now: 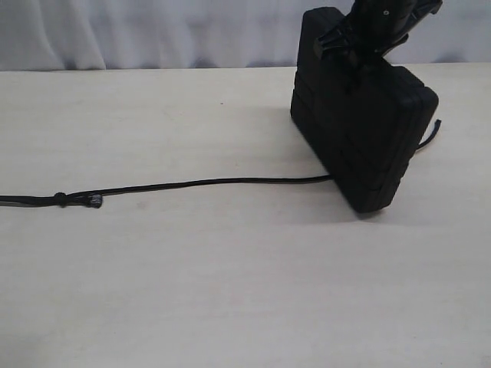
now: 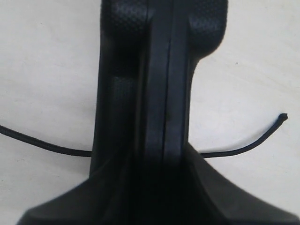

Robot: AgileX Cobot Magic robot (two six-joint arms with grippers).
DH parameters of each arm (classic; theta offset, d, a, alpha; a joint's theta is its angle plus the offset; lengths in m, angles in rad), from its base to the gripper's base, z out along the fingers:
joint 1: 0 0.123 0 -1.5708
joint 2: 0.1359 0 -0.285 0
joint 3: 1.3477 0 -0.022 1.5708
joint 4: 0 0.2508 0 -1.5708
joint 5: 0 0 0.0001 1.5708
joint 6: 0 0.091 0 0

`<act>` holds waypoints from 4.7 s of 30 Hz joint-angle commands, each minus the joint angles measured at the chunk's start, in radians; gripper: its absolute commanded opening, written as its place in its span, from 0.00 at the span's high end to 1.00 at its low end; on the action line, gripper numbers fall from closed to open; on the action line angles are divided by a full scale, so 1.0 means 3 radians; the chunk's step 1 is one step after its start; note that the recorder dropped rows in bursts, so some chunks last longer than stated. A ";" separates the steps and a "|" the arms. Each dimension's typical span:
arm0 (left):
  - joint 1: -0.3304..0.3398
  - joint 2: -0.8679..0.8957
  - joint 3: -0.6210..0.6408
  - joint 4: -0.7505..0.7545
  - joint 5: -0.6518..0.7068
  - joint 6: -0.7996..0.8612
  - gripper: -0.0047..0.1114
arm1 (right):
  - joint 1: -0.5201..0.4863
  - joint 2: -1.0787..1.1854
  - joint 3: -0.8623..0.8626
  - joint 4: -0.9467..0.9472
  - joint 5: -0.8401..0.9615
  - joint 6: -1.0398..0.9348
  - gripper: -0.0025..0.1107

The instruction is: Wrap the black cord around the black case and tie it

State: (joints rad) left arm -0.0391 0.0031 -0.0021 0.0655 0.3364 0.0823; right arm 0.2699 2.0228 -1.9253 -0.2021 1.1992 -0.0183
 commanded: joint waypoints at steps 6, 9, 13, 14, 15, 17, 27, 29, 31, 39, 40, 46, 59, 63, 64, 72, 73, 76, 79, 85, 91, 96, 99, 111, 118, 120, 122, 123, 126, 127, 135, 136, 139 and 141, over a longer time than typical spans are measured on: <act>-0.0026 -0.0010 0.0007 -0.0023 -0.0044 0.0002 0.96 | -0.0019 -0.0077 0.0020 0.0152 -0.0010 -0.0051 0.68; -0.0026 -0.0010 0.0007 -0.0023 -0.0044 0.0002 0.96 | -0.0019 -0.0077 0.0020 0.0183 -0.0042 -0.0067 0.62; -0.0026 -0.0010 0.0007 -0.0023 -0.0044 0.0002 0.96 | -0.0019 -0.0077 0.0020 0.0183 -0.0042 -0.0060 0.62; -0.0026 -0.0010 0.0007 -0.0023 -0.0044 0.0002 0.96 | -0.0019 -0.0077 0.0020 0.0175 -0.0042 -0.0028 0.64; -0.0026 -0.0010 0.0007 -0.0023 -0.0044 0.0002 0.96 | -0.0026 -0.0077 0.0020 0.0150 -0.0056 -0.0001 0.66; -0.0026 -0.0010 0.0007 -0.0023 -0.0044 0.0002 0.96 | -0.0040 -0.0077 0.0020 0.0150 -0.0068 0.0013 0.71; -0.0026 -0.0010 0.0007 -0.0023 -0.0044 0.0002 0.96 | -0.0055 -0.0082 -0.0009 0.0193 -0.0056 -0.0015 0.72; -0.0026 -0.0010 0.0007 -0.0023 -0.0044 0.0002 0.96 | -0.0055 -0.0082 -0.0072 0.0266 -0.0026 -0.0046 0.72; -0.0026 -0.0010 0.0007 -0.0023 -0.0044 0.0002 0.96 | -0.0055 -0.0082 -0.0148 0.0286 0.0017 -0.0054 0.72; -0.0026 -0.0010 0.0007 -0.0023 -0.0044 0.0002 0.96 | -0.0055 -0.0035 -0.0161 0.0175 0.0073 -0.0040 0.73; -0.0026 -0.0010 0.0007 -0.0023 -0.0044 0.0002 0.96 | -0.0055 -0.0027 -0.0161 0.0175 0.0073 -0.0040 0.73; -0.0026 -0.0010 0.0007 -0.0023 -0.0044 0.0002 0.96 | -0.0055 -0.0006 -0.0161 0.0175 0.0073 -0.0053 0.73; -0.0026 -0.0010 0.0007 -0.0023 -0.0038 0.0002 0.96 | -0.0055 -0.0006 -0.0161 0.0175 0.0073 -0.0102 0.94; -0.0026 -0.0010 0.0007 -0.0023 -0.0038 0.0002 0.96 | -0.0055 -0.0006 -0.0161 0.0175 0.0073 -0.0102 0.94; -0.0026 -0.0010 0.0007 -0.0023 -0.0038 0.0002 0.96 | -0.0055 -0.0006 -0.0161 0.0175 0.0073 -0.0102 0.94; -0.0026 -0.0010 0.0007 -0.0023 -0.0038 0.0002 0.96 | -0.0055 -0.0006 -0.0161 0.0188 0.0073 -0.0102 0.94; -0.0026 -0.0010 0.0007 -0.0023 -0.0038 0.0002 0.96 | -0.0055 -0.0006 -0.0161 0.0188 0.0073 -0.0102 0.94; -0.0026 -0.0010 0.0007 -0.0023 -0.0038 0.0002 0.96 | -0.0055 -0.0006 -0.0161 0.0188 0.0073 -0.0102 0.94; -0.0026 -0.0010 0.0007 -0.0023 -0.0038 0.0002 0.96 | -0.0055 -0.0006 -0.0161 0.0188 0.0073 -0.0102 0.94; -0.0026 -0.0010 0.0007 -0.0023 -0.0046 0.0002 0.96 | -0.0055 -0.0006 -0.0161 0.0189 0.0073 -0.0102 0.94; -0.0026 -0.0010 0.0007 -0.0334 -0.0850 -0.0045 0.96 | -0.0055 -0.0006 -0.0161 0.0189 0.0073 -0.0102 0.94; -0.0026 -0.0010 0.0007 -0.0941 -0.2074 -0.0373 0.96 | -0.0055 -0.0006 -0.0161 0.0189 0.0073 -0.0102 0.94; -0.0026 -0.0010 0.0007 -0.1040 -0.2451 -0.1220 0.96 | -0.0055 -0.0006 -0.0161 0.0189 0.0073 -0.0102 0.94; -0.0026 0.2065 -0.1806 -0.0780 0.0053 -0.0632 0.96 | -0.0055 -0.0006 -0.0161 0.0189 0.0073 -0.0102 0.94; -0.0026 0.4280 -0.2638 -0.2060 0.0868 0.1736 0.90 | -0.0055 -0.0006 -0.0161 0.0182 0.0073 -0.0102 0.94; -0.0026 0.4912 -0.2678 -0.1907 0.0788 0.2232 0.69 | -0.0055 -0.0006 -0.0161 0.0176 0.0073 -0.0102 0.94; -0.0026 0.5273 -0.2678 -0.1901 0.0708 0.2847 0.60 | -0.0055 -0.0006 -0.0161 0.0176 0.0073 -0.0102 0.94; -0.0026 0.5366 -0.2678 -0.1850 0.0702 0.3191 0.58 | -0.0055 -0.0006 -0.0161 0.0176 0.0073 -0.0102 0.94; -0.0026 0.5757 -0.2678 -0.1099 0.0620 0.4017 0.55 | -0.0055 -0.0006 -0.0161 0.0176 0.0073 -0.0102 0.94; -0.0026 0.5802 -0.2678 -0.0994 0.0544 0.4012 0.55 | -0.0055 -0.0006 -0.0161 0.0176 0.0073 -0.0102 0.94; -0.0026 0.5891 -0.2678 -0.0703 -0.0173 0.4004 0.55 | -0.0055 -0.0006 -0.0161 0.0176 0.0073 -0.0102 0.94; -0.0026 0.5909 -0.2678 -0.0633 -0.0143 0.4004 0.55 | -0.0055 -0.0006 -0.0161 0.0176 0.0073 -0.0102 0.94; -0.0019 0.5979 -0.2678 -0.0486 -0.0092 0.4004 0.55 | -0.0055 -0.0006 -0.0161 0.0176 0.0073 -0.0102 0.94; -0.0019 0.6020 -0.2678 -0.0358 -0.0121 0.4010 0.55 | -0.0055 -0.0006 -0.0161 0.0176 0.0073 -0.0102 0.94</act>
State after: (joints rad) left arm -0.0451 1.7920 -0.7982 -0.0920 0.3053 1.2819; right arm 0.2579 2.0152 -1.9685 -0.1406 1.2115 -0.0361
